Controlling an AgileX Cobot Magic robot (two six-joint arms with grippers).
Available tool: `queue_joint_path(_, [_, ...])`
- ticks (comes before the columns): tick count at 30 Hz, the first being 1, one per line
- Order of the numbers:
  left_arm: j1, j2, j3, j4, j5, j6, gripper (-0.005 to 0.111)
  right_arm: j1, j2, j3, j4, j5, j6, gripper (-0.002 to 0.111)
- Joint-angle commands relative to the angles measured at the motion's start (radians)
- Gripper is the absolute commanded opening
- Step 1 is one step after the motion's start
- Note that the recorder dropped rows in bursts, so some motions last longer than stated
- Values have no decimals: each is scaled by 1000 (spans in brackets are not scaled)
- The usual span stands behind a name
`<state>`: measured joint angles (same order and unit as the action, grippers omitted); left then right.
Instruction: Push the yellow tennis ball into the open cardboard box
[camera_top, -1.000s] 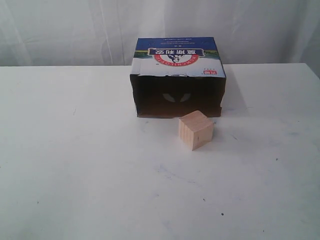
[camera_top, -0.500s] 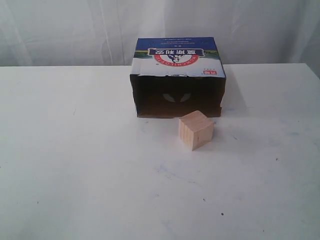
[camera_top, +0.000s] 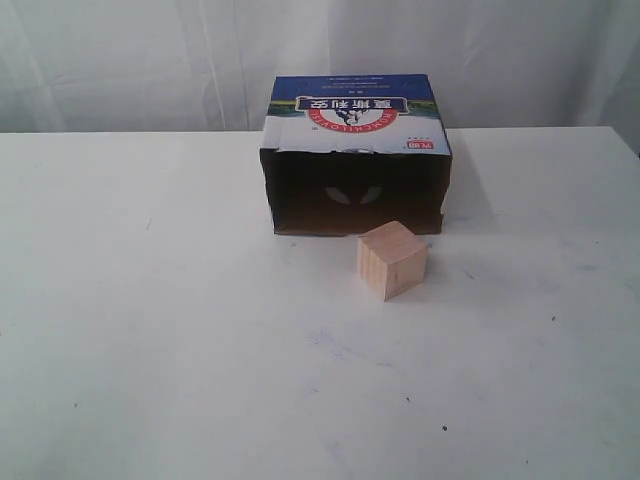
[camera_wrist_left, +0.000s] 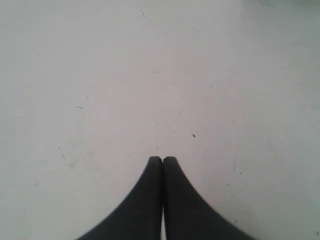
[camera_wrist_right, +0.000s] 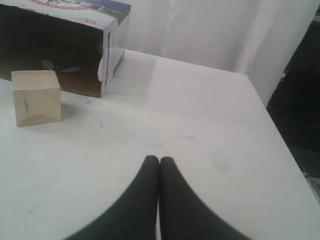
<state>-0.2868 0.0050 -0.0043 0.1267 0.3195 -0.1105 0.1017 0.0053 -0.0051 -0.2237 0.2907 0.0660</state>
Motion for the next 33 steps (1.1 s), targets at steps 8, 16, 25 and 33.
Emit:
queue_joint_path(8, [-5,-5,4,2,15,2,0,-53,-5,5,-2,0,-1,0])
queue_joint_path(16, [-5,-5,4,2,15,2,0,-53,-5,5,-2,0,-1,0])
queue_joint_path(25, [-5,-5,4,2,15,2,0,-53,-5,5,-2,0,-1,0])
queue_joint_path(33, [-5,-5,4,2,15,2,0,-53,-5,5,-2,0,-1,0])
